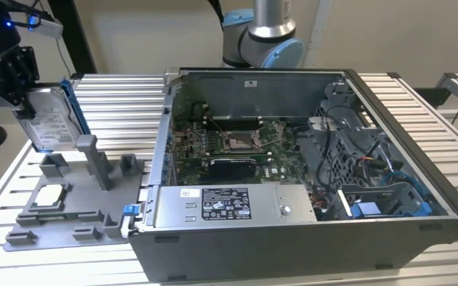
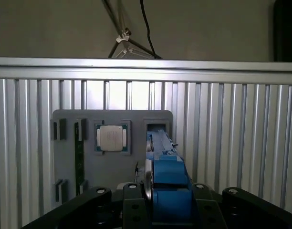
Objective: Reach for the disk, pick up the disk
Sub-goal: 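Pick up the disk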
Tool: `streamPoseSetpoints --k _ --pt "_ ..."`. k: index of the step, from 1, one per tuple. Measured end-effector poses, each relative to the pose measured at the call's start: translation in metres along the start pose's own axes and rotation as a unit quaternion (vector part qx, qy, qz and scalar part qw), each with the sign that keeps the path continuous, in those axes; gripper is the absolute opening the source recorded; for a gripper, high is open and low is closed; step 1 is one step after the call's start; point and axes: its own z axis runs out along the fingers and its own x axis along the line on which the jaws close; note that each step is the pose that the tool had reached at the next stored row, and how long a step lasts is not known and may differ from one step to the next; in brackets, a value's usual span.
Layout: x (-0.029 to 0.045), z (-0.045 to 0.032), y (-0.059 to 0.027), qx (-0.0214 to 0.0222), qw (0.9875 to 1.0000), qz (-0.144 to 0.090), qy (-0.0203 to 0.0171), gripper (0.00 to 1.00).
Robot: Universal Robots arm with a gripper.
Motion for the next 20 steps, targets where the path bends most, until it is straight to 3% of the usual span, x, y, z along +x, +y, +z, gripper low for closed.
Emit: streamPoseSetpoints --k 20 --pt "0.0003 -0.0359 0.0004 0.0 1.0 0.0 0.0 0.0"
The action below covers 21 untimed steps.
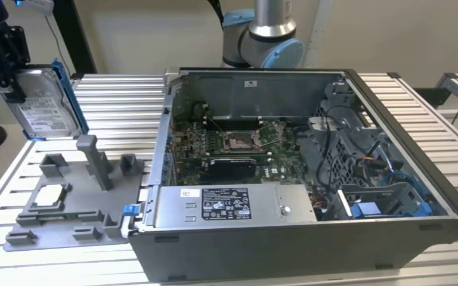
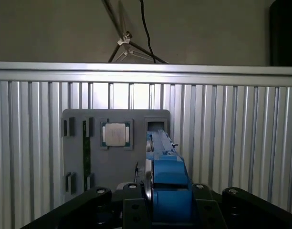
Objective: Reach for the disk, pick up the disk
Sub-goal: 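Pick up the disk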
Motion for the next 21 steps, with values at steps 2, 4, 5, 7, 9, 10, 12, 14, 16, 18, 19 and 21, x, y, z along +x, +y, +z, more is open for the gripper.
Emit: streamPoseSetpoints --k 2,4,5,7,9,10,12,14,16,18,19,21 --pt "0.0 -0.0033 0.0 0.0 1.0 0.0 0.0 0.0" --pt "0.0001 -0.0066 0.0001 0.0 1.0 0.0 0.0 0.0" --pt "0.0001 -0.0082 0.0001 0.0 1.0 0.0 0.0 0.0" --pt "0.0001 -0.0115 0.0001 0.0 1.0 0.0 0.0 0.0" --pt "0.0002 -0.0146 0.0001 0.0 1.0 0.0 0.0 0.0" --pt "0.0002 -0.0162 0.0001 0.0 1.0 0.0 0.0 0.0" --pt "0.0002 -0.0191 0.0002 0.0 1.0 0.0 0.0 0.0" --pt "0.0002 -0.0224 0.0002 0.0 1.0 0.0 0.0 0.0" --pt "0.0003 -0.0255 0.0003 0.0 1.0 0.0 0.0 0.0" --pt "0.0003 -0.0288 0.0003 0.0 1.0 0.0 0.0 0.0" --pt "0.0003 -0.0305 0.0003 0.0 1.0 0.0 0.0 0.0" --pt "0.0003 -0.0335 0.0004 0.0 1.0 0.0 0.0 0.0"
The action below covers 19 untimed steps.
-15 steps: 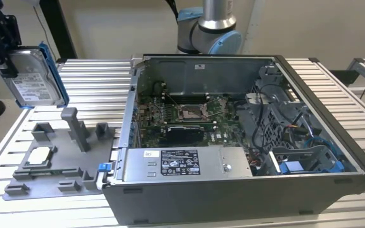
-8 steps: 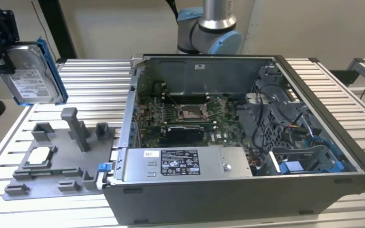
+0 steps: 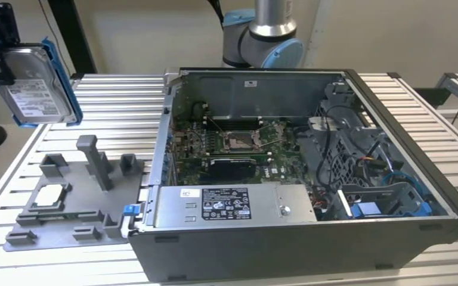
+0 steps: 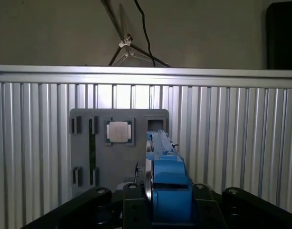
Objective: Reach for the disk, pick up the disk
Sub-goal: 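Pick up the disk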
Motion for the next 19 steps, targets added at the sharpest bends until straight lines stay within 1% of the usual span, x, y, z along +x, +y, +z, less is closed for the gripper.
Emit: streamPoseSetpoints --k 19 --pt "0.0003 -0.0304 0.0004 0.0 1.0 0.0 0.0 0.0"
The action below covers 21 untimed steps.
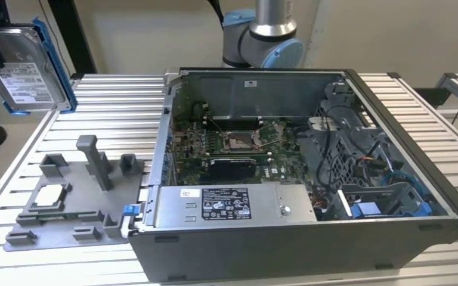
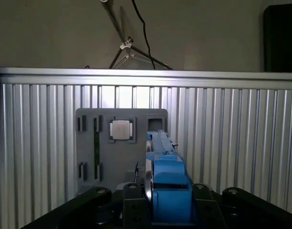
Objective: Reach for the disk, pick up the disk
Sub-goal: 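Pick up the disk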
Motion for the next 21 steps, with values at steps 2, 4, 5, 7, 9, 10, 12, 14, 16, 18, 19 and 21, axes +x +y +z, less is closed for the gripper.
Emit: streamPoseSetpoints --k 2,4,5,7,9,10,12,14,16,18,19,21 --pt "0.0 -0.0032 0.0 0.0 1.0 0.0 0.0 0.0" --pt "0.0001 -0.0061 0.0 0.0 1.0 0.0 0.0 0.0" --pt "0.0001 -0.0077 0.0001 0.0 1.0 0.0 0.0 0.0" --pt "0.0001 -0.0107 0.0001 0.0 1.0 0.0 0.0 0.0" --pt "0.0002 -0.0138 0.0001 0.0 1.0 0.0 0.0 0.0" --pt "0.0002 -0.0156 0.0002 0.0 1.0 0.0 0.0 0.0" --pt "0.0003 -0.0191 0.0002 0.0 1.0 0.0 0.0 0.0" --pt "0.0003 -0.0226 0.0002 0.0 1.0 0.0 0.0 0.0" --pt "0.0003 -0.0262 0.0003 0.0 1.0 0.0 0.0 0.0" --pt "0.0003 -0.0296 0.0003 0.0 1.0 0.0 0.0 0.0" --pt "0.0003 -0.0311 0.0003 0.0 1.0 0.0 0.0 0.0" --pt "0.0004 -0.0343 0.0003 0.0 1.0 0.0 0.0 0.0"
